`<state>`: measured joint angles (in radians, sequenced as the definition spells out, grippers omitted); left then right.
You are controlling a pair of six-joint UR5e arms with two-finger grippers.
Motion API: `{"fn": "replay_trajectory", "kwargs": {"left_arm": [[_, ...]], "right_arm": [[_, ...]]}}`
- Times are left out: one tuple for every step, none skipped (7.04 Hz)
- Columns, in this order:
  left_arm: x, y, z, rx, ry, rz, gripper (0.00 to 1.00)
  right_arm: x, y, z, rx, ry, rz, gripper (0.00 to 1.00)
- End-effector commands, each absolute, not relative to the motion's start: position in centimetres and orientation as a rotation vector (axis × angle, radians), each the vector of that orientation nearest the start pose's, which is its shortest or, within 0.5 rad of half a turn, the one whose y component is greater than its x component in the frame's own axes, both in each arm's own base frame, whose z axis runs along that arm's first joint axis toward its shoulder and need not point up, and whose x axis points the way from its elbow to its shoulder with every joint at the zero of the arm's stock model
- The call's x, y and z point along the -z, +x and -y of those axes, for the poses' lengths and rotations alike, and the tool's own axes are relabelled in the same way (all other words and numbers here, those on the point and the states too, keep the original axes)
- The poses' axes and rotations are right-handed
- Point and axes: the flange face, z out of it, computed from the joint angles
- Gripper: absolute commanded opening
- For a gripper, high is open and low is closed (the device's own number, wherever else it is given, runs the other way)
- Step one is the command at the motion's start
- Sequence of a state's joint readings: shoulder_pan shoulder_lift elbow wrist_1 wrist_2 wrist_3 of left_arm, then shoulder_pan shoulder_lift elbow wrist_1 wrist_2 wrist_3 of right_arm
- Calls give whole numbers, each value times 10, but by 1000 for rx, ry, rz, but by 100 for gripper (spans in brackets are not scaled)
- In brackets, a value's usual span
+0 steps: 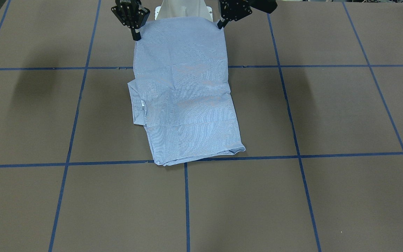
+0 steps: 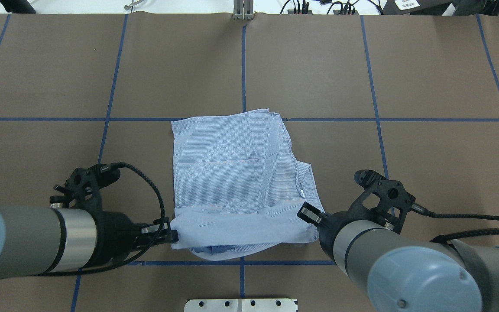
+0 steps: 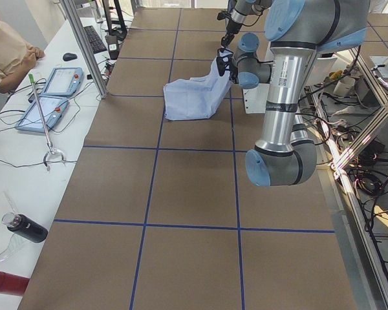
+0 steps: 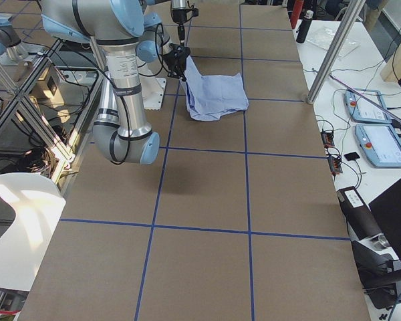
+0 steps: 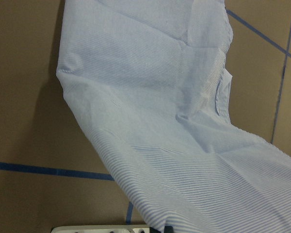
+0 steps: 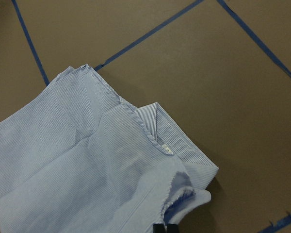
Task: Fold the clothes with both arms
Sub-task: 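Lift the near edge with both grippers and fold it away from the robot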
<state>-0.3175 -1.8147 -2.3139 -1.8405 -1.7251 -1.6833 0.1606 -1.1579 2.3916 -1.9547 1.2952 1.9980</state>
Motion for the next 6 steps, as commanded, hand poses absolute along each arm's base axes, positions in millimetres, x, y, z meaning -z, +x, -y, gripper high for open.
{"fn": "replay_trajectory", "kwargs": {"left_arm": [[-190,442,337,315,107,-1169,0],[-199,446,371,306,167,-1125,0],[-212,440,399,313,208,-1087,0],[-220,442,424,317,239,-1052,0],[-225,450,452,308,265,-1015,0],[-229,460,469,313,269,-989,0]], "right_arm": [[-172,-443,290,-691,235,805,0],[-179,-458,315,-688,265,821,0],[-194,-474,344,-699,295,832,0],[-199,-482,368,-693,320,841,0],[-202,-493,391,-692,317,814,0],[-200,-510,414,-701,326,781,0]]}}
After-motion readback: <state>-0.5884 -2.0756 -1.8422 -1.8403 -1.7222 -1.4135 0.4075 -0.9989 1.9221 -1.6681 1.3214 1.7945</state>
